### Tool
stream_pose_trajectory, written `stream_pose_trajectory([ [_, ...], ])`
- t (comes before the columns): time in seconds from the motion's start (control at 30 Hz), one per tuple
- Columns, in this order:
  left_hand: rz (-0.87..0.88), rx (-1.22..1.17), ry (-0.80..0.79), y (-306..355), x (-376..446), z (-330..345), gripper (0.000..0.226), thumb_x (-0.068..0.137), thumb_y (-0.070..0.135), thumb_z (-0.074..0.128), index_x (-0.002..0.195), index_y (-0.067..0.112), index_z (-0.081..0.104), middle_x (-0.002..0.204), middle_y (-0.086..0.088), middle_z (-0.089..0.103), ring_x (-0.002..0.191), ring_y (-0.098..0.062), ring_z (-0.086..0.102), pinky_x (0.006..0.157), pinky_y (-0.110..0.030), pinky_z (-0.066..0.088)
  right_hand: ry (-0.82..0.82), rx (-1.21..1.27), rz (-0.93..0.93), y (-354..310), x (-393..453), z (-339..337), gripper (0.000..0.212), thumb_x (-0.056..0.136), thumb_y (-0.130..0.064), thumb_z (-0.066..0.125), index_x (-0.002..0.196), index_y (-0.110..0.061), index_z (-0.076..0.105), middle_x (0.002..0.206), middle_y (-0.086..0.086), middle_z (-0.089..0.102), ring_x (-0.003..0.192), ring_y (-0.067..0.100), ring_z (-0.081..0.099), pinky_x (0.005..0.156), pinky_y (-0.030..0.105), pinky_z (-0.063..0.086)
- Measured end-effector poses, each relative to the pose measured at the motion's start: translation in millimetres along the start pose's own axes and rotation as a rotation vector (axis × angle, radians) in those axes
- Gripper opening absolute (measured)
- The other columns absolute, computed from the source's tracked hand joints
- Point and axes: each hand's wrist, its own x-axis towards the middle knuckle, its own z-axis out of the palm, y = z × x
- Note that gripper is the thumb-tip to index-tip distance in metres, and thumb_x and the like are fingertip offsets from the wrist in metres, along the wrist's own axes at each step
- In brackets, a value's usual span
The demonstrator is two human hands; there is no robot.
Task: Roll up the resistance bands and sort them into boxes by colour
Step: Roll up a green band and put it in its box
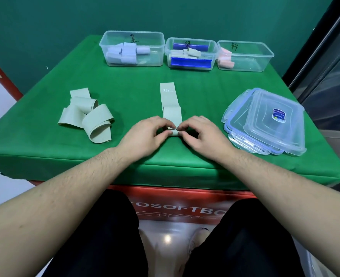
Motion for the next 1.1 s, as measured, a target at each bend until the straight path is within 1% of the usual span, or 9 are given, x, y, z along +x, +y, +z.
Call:
stream_pose_trajectory([
  [0.13, 0.0, 0.004, 0.065, -3, 0, 4, 0.013, 0.092, 0.028, 0.067, 0.102, 0.024, 0.074, 0.101, 0.009, 0.062, 0.084, -0.009, 0.056, 0.073, -0.022, 0.036, 0.014, -0.011, 0.019, 2, 1, 2, 0.013, 0.092, -0.027, 0.063, 0.099, -0.018, 0.07, 0.094, -0.004, 0.062, 0.09, 0.019, 0.051, 0.085, 0.032, 0.043],
  [0.3, 0.018, 0.009, 0.129, -5, -5, 11, 0.019, 0.088, 0.031, 0.071, 0.105, 0.023, 0.073, 0.105, 0.01, 0.062, 0.077, -0.001, 0.048, 0.072, -0.019, 0.038, 0.01, -0.033, 0.031, 3, 6, 5, 0.016, 0.092, -0.026, 0.061, 0.099, -0.015, 0.07, 0.095, 0.001, 0.061, 0.091, 0.022, 0.052, 0.087, 0.035, 0.043],
  [0.37, 0.016, 0.019, 0.13, -5, -6, 12, 0.019, 0.088, 0.029, 0.072, 0.106, 0.023, 0.073, 0.105, 0.01, 0.063, 0.076, 0.001, 0.046, 0.072, -0.021, 0.04, 0.035, -0.018, 0.041, 5, 5, 7, 0.016, 0.092, -0.027, 0.062, 0.1, -0.016, 0.071, 0.095, -0.002, 0.061, 0.091, 0.02, 0.051, 0.087, 0.032, 0.042],
  [0.47, 0.012, 0.027, 0.135, -6, -6, 12, 0.019, 0.09, 0.029, 0.069, 0.108, 0.023, 0.073, 0.107, 0.01, 0.063, 0.083, -0.006, 0.056, 0.076, -0.023, 0.045, 0.064, 0.026, 0.052, 5, 2, 8, 0.017, 0.09, -0.027, 0.067, 0.104, -0.019, 0.073, 0.096, -0.004, 0.061, 0.091, 0.015, 0.049, 0.085, 0.024, 0.039],
  [0.53, 0.01, 0.01, 0.144, -7, -6, 13, 0.02, 0.09, 0.03, 0.069, 0.109, 0.024, 0.073, 0.107, 0.011, 0.064, 0.083, -0.004, 0.056, 0.076, -0.024, 0.046, 0.065, 0.054, 0.043, 3, 2, 7, 0.02, 0.087, -0.027, 0.072, 0.106, -0.021, 0.073, 0.096, -0.006, 0.062, 0.091, 0.014, 0.052, 0.085, 0.022, 0.04],
  [0.63, -0.005, -0.023, 0.134, -8, -8, 15, 0.019, 0.09, 0.035, 0.068, 0.108, 0.029, 0.073, 0.106, 0.015, 0.063, 0.077, 0.002, 0.047, 0.071, -0.018, 0.038, 0.086, 0.067, 0.034, 2, 0, 6, 0.02, 0.084, -0.026, 0.074, 0.104, -0.023, 0.072, 0.093, -0.007, 0.064, 0.089, 0.015, 0.056, 0.083, 0.024, 0.043],
  [0.8, -0.005, -0.097, 0.128, -8, -8, 13, 0.014, 0.09, 0.034, 0.069, 0.102, 0.027, 0.072, 0.099, 0.015, 0.066, 0.076, 0.013, 0.05, 0.07, -0.006, 0.033, 0.081, 0.031, 0.041, 1, -2, 6, 0.018, 0.084, -0.035, 0.068, 0.099, -0.025, 0.072, 0.09, -0.01, 0.063, 0.088, 0.014, 0.052, 0.081, 0.027, 0.043],
  [0.93, -0.016, -0.051, 0.127, -8, -7, 15, 0.019, 0.089, 0.039, 0.069, 0.103, 0.027, 0.074, 0.104, 0.017, 0.062, 0.072, 0.005, 0.05, 0.071, -0.02, 0.043, 0.098, -0.045, 0.054, 1, -2, 8, 0.023, 0.084, -0.041, 0.063, 0.097, -0.025, 0.074, 0.093, -0.01, 0.06, 0.088, 0.01, 0.043, 0.083, 0.027, 0.038],
  [1.1, -0.015, -0.051, 0.118, -9, -6, 16, 0.019, 0.087, 0.033, 0.072, 0.104, 0.026, 0.074, 0.105, 0.017, 0.062, 0.073, 0.018, 0.049, 0.069, -0.016, 0.036, 0.087, -0.031, 0.083, 1, 0, 8, 0.031, 0.085, -0.046, 0.058, 0.099, -0.023, 0.074, 0.092, -0.01, 0.059, 0.089, 0.01, 0.043, 0.083, 0.027, 0.039],
])
